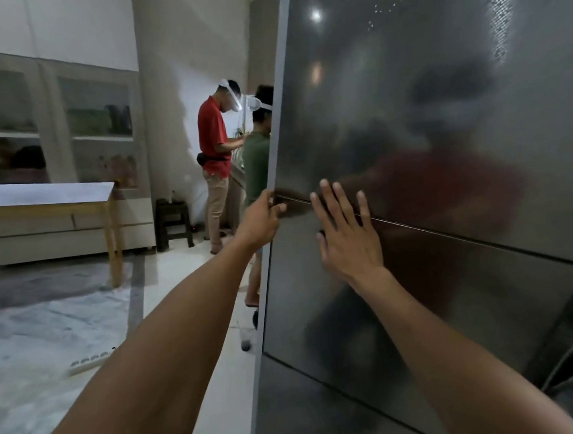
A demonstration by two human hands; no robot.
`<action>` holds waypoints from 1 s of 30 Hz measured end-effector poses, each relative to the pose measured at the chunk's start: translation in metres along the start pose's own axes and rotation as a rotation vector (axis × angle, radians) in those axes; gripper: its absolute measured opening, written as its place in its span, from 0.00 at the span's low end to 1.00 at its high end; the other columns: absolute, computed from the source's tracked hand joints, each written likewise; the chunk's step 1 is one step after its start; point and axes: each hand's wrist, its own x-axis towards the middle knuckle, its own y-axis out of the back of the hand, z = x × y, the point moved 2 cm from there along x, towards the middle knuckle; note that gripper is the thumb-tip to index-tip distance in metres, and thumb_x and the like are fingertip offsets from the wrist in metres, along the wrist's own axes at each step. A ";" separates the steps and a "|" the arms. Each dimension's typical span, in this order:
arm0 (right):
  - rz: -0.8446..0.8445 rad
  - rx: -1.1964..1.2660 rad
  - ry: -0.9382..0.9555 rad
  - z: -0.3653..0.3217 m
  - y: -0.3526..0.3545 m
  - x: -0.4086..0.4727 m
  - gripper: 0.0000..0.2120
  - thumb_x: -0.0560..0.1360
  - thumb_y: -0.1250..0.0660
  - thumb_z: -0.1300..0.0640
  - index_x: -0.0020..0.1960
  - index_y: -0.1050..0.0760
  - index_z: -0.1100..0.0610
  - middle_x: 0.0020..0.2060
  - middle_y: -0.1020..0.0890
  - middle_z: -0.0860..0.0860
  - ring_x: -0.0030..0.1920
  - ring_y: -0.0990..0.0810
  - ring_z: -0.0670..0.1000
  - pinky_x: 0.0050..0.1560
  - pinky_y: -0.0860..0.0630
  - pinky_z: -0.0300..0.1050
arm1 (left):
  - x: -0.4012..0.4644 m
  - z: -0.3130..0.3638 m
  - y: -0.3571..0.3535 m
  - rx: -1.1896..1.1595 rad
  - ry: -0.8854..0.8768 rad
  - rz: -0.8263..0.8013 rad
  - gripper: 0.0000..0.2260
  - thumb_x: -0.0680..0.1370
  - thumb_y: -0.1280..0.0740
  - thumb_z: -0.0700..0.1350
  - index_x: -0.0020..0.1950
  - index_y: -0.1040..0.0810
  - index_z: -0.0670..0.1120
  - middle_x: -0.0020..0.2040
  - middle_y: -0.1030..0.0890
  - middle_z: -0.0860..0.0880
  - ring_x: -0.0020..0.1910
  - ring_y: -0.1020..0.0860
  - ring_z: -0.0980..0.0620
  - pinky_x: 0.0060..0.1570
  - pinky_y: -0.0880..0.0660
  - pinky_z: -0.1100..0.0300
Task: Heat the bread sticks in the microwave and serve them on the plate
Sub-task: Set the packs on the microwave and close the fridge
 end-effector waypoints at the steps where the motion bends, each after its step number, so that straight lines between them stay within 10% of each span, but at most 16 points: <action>1: -0.013 -0.014 -0.007 0.003 -0.004 0.005 0.38 0.80 0.41 0.47 0.82 0.57 0.55 0.80 0.63 0.55 0.80 0.64 0.54 0.77 0.64 0.60 | 0.010 -0.004 -0.005 -0.001 -0.011 -0.006 0.13 0.83 0.39 0.45 0.68 0.30 0.47 0.56 0.23 0.50 0.54 0.25 0.53 0.45 0.32 0.65; 20: -0.123 -0.322 -0.310 0.063 -0.117 0.066 0.36 0.81 0.43 0.48 0.82 0.57 0.58 0.80 0.60 0.56 0.80 0.62 0.55 0.78 0.60 0.60 | 0.171 -0.034 -0.152 -0.250 -0.134 -0.273 0.16 0.82 0.40 0.50 0.69 0.32 0.45 0.63 0.23 0.46 0.62 0.25 0.47 0.54 0.31 0.59; 30: -0.185 -0.435 -0.355 0.084 -0.138 0.071 0.34 0.82 0.47 0.48 0.82 0.57 0.57 0.81 0.58 0.56 0.80 0.60 0.55 0.78 0.59 0.60 | 0.194 -0.054 -0.204 -0.138 -0.505 -0.265 0.33 0.83 0.45 0.56 0.78 0.65 0.60 0.79 0.52 0.47 0.69 0.30 0.40 0.62 0.26 0.43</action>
